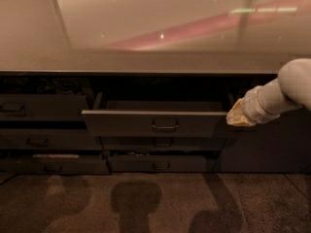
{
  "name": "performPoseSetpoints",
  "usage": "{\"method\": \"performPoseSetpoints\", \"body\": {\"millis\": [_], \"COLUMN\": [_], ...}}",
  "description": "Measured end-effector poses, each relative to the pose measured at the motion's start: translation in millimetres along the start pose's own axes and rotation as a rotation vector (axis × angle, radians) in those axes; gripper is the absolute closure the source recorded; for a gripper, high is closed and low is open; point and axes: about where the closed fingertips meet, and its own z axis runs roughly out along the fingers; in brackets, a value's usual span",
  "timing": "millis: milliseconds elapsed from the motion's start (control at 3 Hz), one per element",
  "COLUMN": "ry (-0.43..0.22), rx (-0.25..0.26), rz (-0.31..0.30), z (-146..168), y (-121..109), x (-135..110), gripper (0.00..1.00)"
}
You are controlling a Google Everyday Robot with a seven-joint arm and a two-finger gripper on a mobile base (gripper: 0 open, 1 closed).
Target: Open top drawer
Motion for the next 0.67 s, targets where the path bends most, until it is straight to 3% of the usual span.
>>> {"method": "performPoseSetpoints", "body": {"millis": [333,667], "ry": [0.092,0.174], "rx": [-0.068,-0.117], "rz": [0.07,0.093], "z": [32,58], "y": [-27,-56], "x": [19,14], "gripper": [1.0,1.0]}}
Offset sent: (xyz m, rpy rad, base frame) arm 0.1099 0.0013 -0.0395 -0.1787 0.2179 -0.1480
